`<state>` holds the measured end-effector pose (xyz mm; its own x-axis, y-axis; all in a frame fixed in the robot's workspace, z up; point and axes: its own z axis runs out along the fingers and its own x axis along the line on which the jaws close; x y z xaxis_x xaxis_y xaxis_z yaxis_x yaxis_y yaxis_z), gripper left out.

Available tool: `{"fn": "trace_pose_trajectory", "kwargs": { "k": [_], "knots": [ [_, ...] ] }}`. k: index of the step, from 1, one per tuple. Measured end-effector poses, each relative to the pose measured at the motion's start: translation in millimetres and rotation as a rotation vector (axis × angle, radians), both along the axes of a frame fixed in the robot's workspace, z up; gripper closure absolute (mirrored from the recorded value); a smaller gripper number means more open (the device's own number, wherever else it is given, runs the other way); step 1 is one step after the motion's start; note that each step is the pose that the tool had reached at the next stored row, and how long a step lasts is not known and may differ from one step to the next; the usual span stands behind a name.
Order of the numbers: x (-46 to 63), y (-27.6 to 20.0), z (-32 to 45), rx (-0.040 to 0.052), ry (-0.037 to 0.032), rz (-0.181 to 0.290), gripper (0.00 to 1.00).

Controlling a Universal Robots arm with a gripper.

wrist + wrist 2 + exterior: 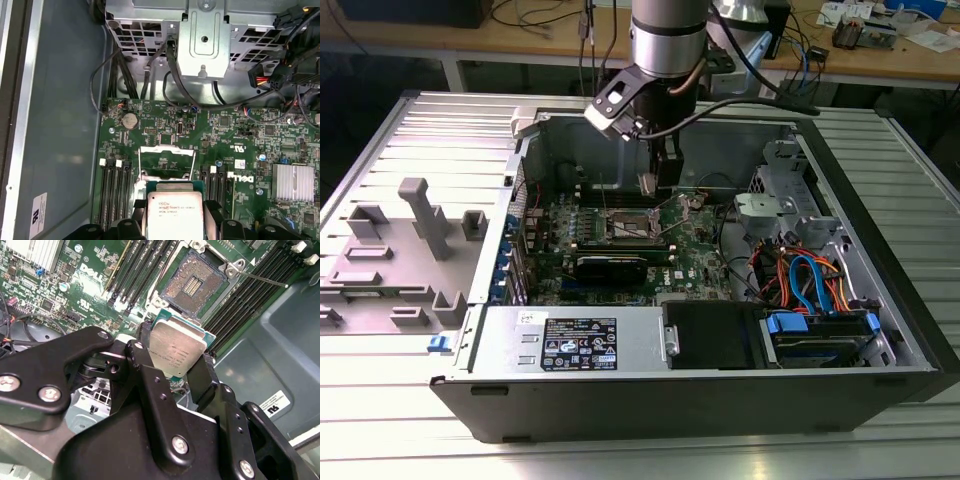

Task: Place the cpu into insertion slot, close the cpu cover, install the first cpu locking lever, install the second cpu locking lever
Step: 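Place the cpu into insertion slot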

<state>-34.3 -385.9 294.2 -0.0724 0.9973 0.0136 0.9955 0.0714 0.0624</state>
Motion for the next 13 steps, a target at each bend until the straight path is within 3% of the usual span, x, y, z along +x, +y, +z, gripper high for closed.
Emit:
{"fn": "trace_pose_trajectory", "kwargs": {
  "k": [13],
  "knots": [
    [0.0,0.0,-7.8,0.0001,0.0001,-0.002,0.46]
  ]
}}
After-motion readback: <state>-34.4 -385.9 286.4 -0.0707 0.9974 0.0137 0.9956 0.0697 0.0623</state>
